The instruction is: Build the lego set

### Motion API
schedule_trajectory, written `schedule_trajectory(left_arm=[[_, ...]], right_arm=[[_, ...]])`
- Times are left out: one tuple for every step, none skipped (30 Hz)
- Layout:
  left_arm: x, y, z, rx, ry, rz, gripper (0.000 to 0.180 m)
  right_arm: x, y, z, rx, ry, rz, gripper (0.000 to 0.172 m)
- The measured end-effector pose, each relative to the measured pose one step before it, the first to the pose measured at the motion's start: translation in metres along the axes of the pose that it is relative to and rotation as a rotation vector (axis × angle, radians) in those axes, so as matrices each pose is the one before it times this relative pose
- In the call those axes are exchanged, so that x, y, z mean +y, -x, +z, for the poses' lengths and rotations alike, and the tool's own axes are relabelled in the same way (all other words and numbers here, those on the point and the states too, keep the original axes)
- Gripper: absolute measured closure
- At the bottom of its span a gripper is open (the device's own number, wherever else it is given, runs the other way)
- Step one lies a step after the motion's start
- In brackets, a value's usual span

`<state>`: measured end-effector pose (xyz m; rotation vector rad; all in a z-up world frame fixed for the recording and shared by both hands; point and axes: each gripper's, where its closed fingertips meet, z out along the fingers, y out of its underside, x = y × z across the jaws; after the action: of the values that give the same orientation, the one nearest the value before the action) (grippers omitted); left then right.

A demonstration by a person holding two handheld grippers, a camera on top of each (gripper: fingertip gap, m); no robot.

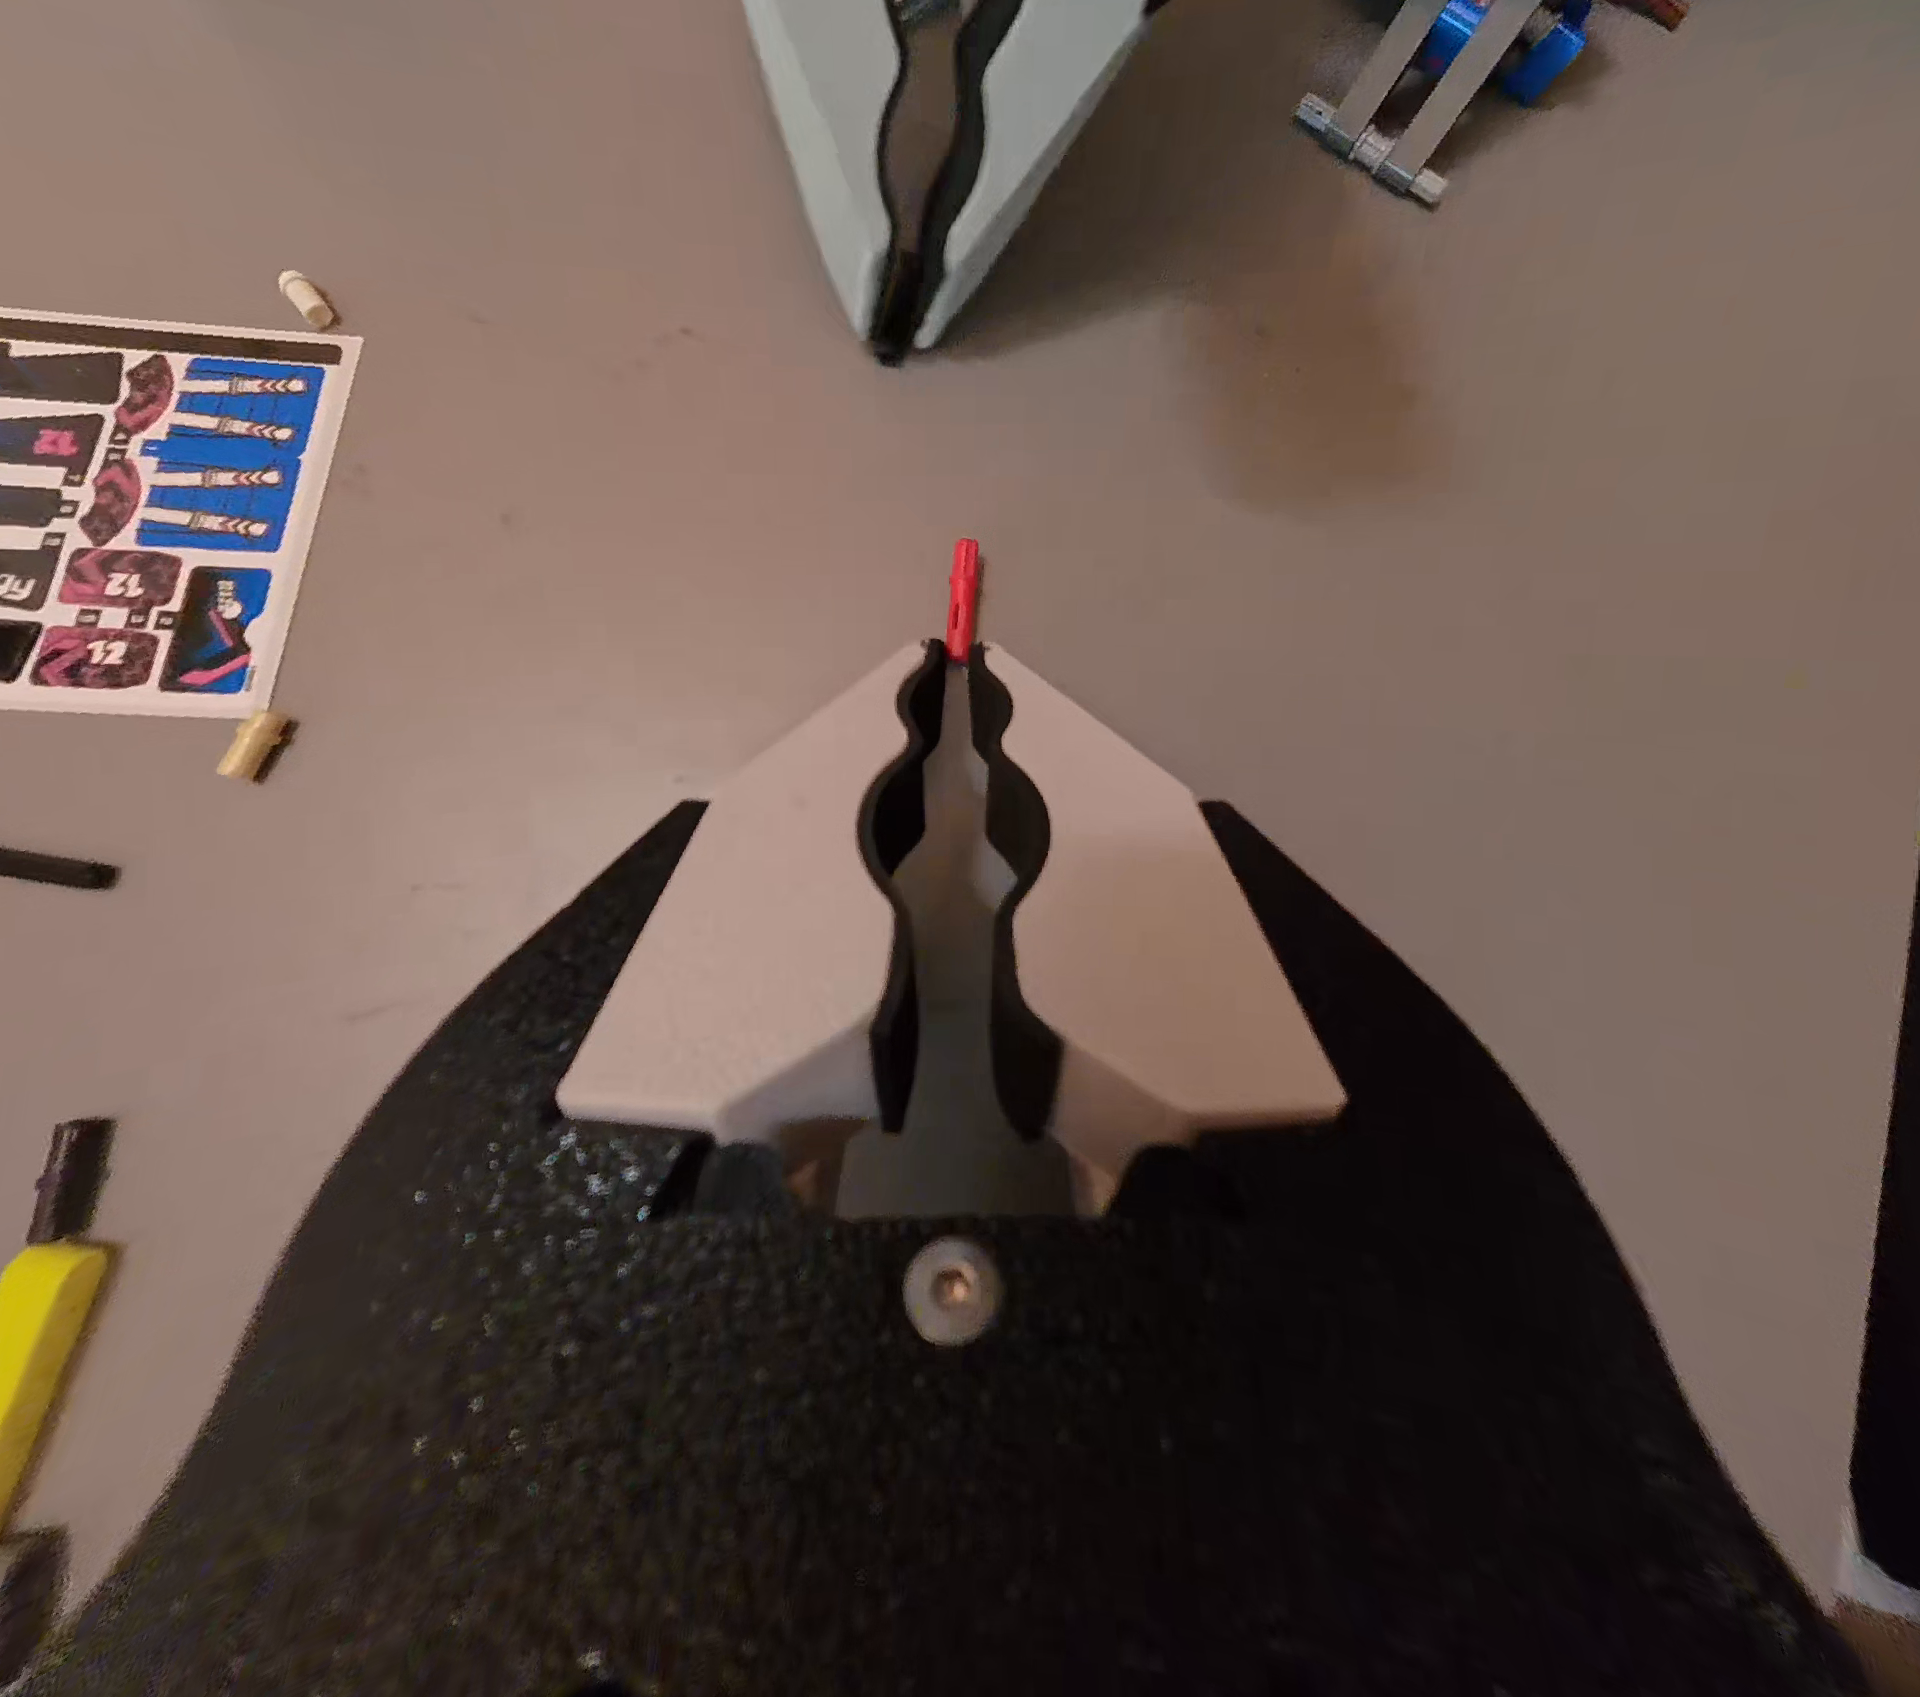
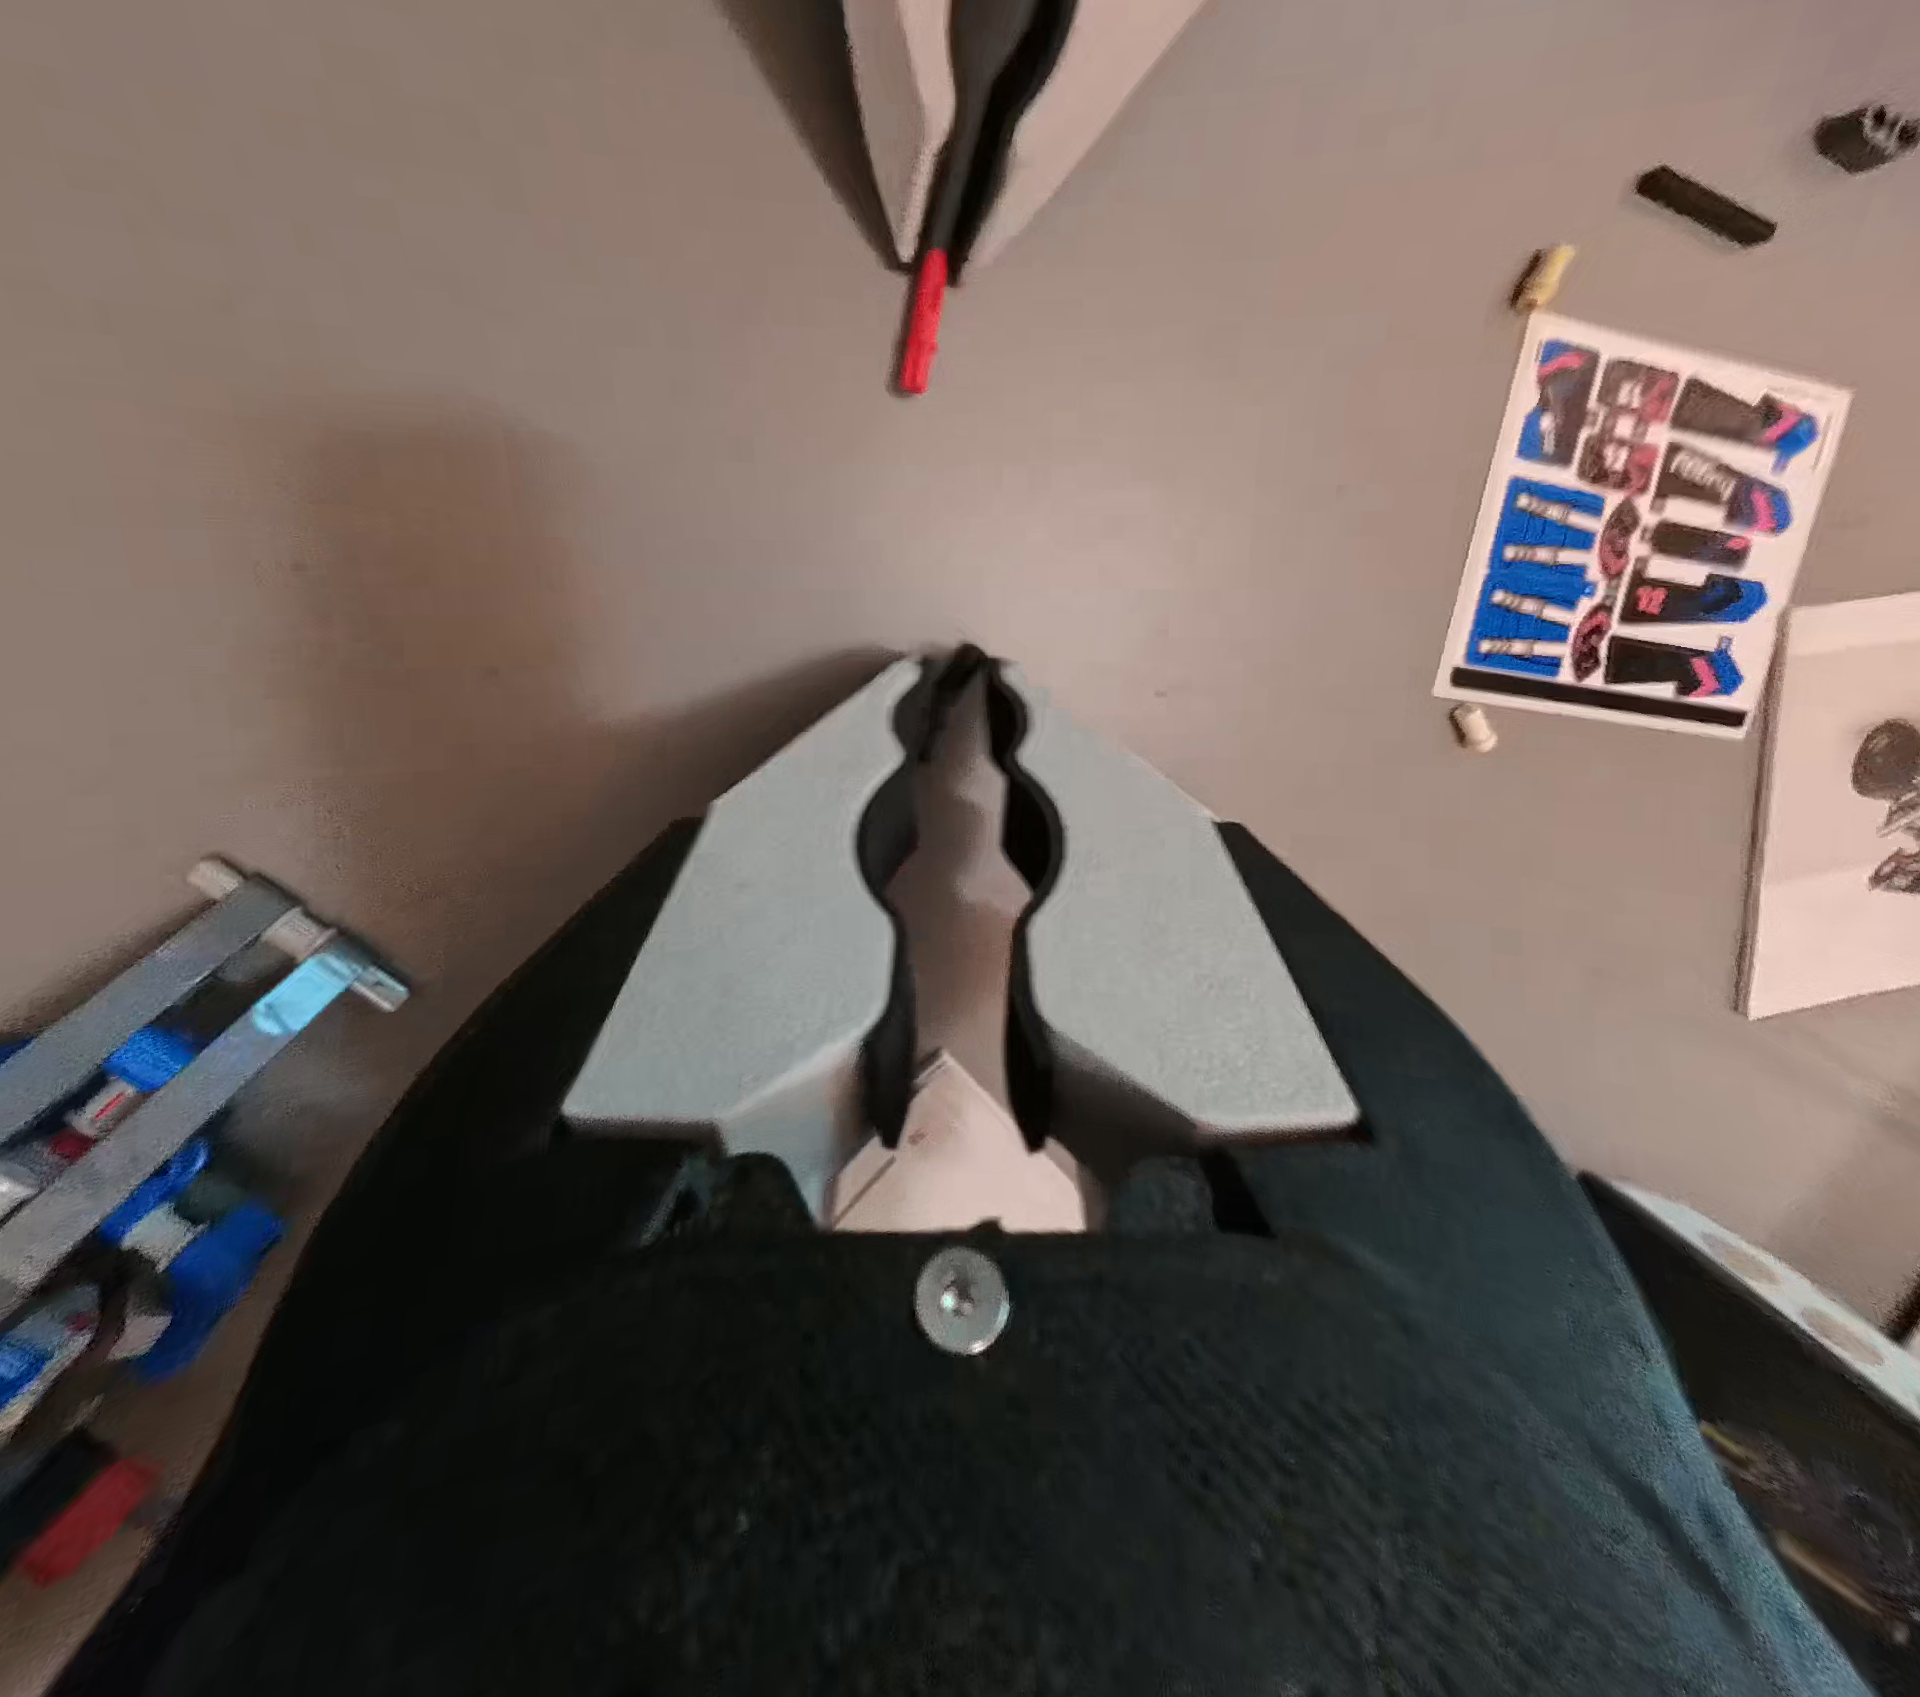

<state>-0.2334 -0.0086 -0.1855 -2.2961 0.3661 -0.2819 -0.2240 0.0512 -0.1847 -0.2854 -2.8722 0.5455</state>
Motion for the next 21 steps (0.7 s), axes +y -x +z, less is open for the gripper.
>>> schedule_trajectory(left_arm=[[-0.00001,0.00033,-0.0001,0.0003,-0.0003,-0.003,0.179],[0.00009,0.00066,-0.00003,-0.0062,0.0002,0.0033,0.179],[0.00005,0.00153,-0.00009,-0.0138,0.0002,0.0083,0.179],[0.00032,0.00154,-0.00035,-0.0143,0.0008,0.009,0.179],[0.00008,0.0006,-0.00015,-0.0076,0.0004,0.0061,0.179],[0.00009,0.00004,-0.00005,-0.0033,0.0001,0.0034,0.179],[0.00002,0.00004,0.00002,-0.0031,0.0001,0.0035,0.179],[0.00004,0.00003,-0.00003,-0.002,-0.0001,0.0028,0.179],[0.00006,-0.0001,0.00007,-0.0004,-0.0003,0.0008,0.179],[0.0,0.0,-0.00002,-0.0004,-0.0003,0.0009,0.179],[0.0001,-0.00006,-0.00013,-0.0014,-0.0005,0.0036,0.179],[0.00019,-0.00017,-0.00008,-0.0016,-0.0005,0.0048,0.179],[0.00032,-0.00023,-0.00033,-0.0012,0.0,0.0057,0.179],[0.00053,-0.00017,-0.00056,-0.0013,0.0,0.0066,0.179],[0.00046,-0.00037,-0.00051,0.0002,-0.0001,0.005,0.179],[0.00043,-0.00018,-0.00047,0.0019,0.0,0.0016,0.179],[0.00037,-0.00024,-0.00042,0.0027,-0.0001,0.0005,0.179],[0.00049,-0.00033,-0.00054,0.0044,0.0,0.0005,0.179],[0.00053,-0.00047,-0.00059,0.0061,-0.0001,-0.0008,0.179],[0.00059,-0.00063,-0.00066,0.0073,0.0,-0.0033,0.179],[0.0009,-0.0008,-0.001,0.0085,0.0001,-0.0038,0.179]], right_arm=[[0.00012,-0.00005,0.00072,-0.0095,0.0135,0.0327,0.17],[-0.00011,-0.00013,0.00034,-0.0053,0.0154,0.0505,0.171],[-0.00027,-0.00179,0.00048,0.0081,0.0152,0.0757,0.17],[-0.00082,-0.00368,0.00083,0.0257,0.0079,0.1039,0.171],[-0.00064,-0.00769,0.00084,0.0559,0.0021,0.1329,0.17],[-0.00042,-0.00704,0.00094,0.0533,-0.0055,0.163,0.17],[-0.00192,0.002,0.00068,-0.0072,-0.0173,0.1489,0.169],[-0.00325,0.00602,0.00026,-0.0366,-0.0287,0.1054,0.168],[-0.00323,0.00537,0.00011,-0.0332,-0.0297,0.0748,0.159],[-0.00306,0.00276,-0.00068,-0.0181,-0.0254,0.0468,0.146],[-0.00247,0.00172,-0.00199,-0.0133,-0.0159,0.0045,0.143],[-0.00277,0.00057,-0.00365,-0.0049,-0.0134,-0.0381,0.144],[-0.0025,-0.00141,-0.00449,0.0088,-0.0094,-0.057,0.143],[-0.00209,-0.00228,-0.00454,0.0125,-0.0009,-0.065,0.144],[-0.00374,0.00192,-0.004,-0.0126,-0.008,-0.118,0.147],[-0.00164,0.0026,-0.00408,-0.0048,-0.0022,-0.1625,0.152],[-0.00188,0.00119,-0.00368,0.0161,-0.0045,-0.1748,0.152],[-0.00333,0.0019,-0.0027,0.0152,-0.0071,-0.1775,0.154],[-0.00645,0.00522,-0.0009,-0.0047,-0.0148,-0.1789,0.155],[-0.00642,0.0058,0.00144,-0.0113,-0.0065,-0.159,0.155],[0.00081,0.00342,0.00472,-0.0149,0.0403,-0.1117,0.151]])
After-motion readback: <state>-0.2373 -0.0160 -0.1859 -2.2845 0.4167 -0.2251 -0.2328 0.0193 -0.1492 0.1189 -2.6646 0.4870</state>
